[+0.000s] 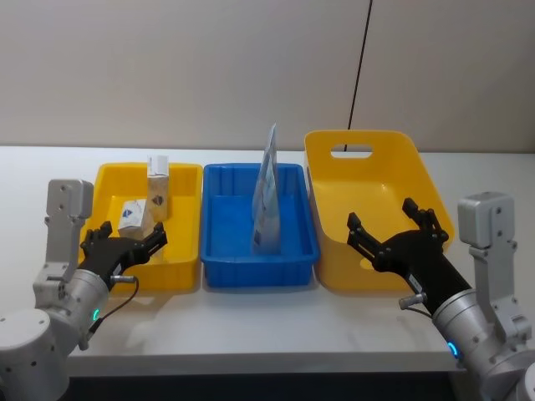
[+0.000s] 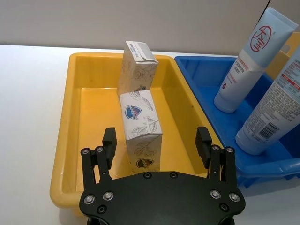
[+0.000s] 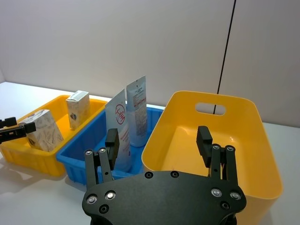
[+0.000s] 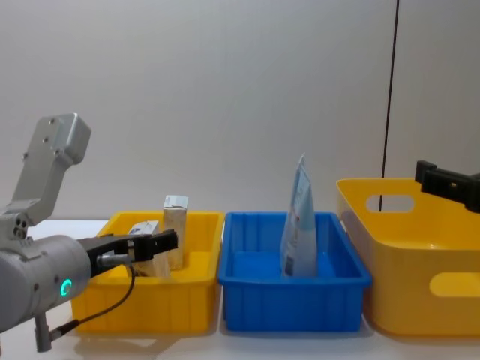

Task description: Bimanual collaborative sorting of washing and personal care products

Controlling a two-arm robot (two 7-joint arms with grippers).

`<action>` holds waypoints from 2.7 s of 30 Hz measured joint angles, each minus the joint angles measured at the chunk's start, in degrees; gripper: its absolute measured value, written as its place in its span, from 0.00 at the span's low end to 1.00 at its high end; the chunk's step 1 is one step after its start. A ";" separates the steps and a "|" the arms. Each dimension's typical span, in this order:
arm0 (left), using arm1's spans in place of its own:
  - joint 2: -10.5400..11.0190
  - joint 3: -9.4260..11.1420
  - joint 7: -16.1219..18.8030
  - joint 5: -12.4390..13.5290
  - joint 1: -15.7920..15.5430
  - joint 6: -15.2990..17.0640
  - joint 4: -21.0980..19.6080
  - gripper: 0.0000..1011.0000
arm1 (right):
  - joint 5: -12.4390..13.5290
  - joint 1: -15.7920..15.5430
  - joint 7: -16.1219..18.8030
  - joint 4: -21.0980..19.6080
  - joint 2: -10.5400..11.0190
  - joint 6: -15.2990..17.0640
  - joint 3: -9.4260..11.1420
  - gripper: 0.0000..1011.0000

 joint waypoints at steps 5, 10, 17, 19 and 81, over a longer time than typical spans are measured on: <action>-0.18 -0.23 -0.62 0.00 -0.52 -0.27 1.11 0.99 | 0.00 0.00 0.00 0.00 0.00 0.00 0.00 0.99; -0.36 -0.44 -1.13 0.01 -1.03 -0.55 2.19 0.99 | 0.00 0.00 0.00 0.00 0.00 0.00 0.00 0.99; -0.70 -0.83 -2.02 0.02 -2.00 -1.43 4.16 0.99 | 0.00 0.00 0.00 0.00 0.00 0.00 0.00 0.99; -0.82 -0.97 -2.33 0.01 -2.35 -1.87 4.86 0.99 | 0.00 0.00 0.00 0.00 0.00 0.00 0.00 0.99; -0.75 -0.04 -4.15 6.88 -8.74 -3.05 8.40 0.38 | 0.00 0.00 0.00 0.00 0.00 0.00 0.00 0.99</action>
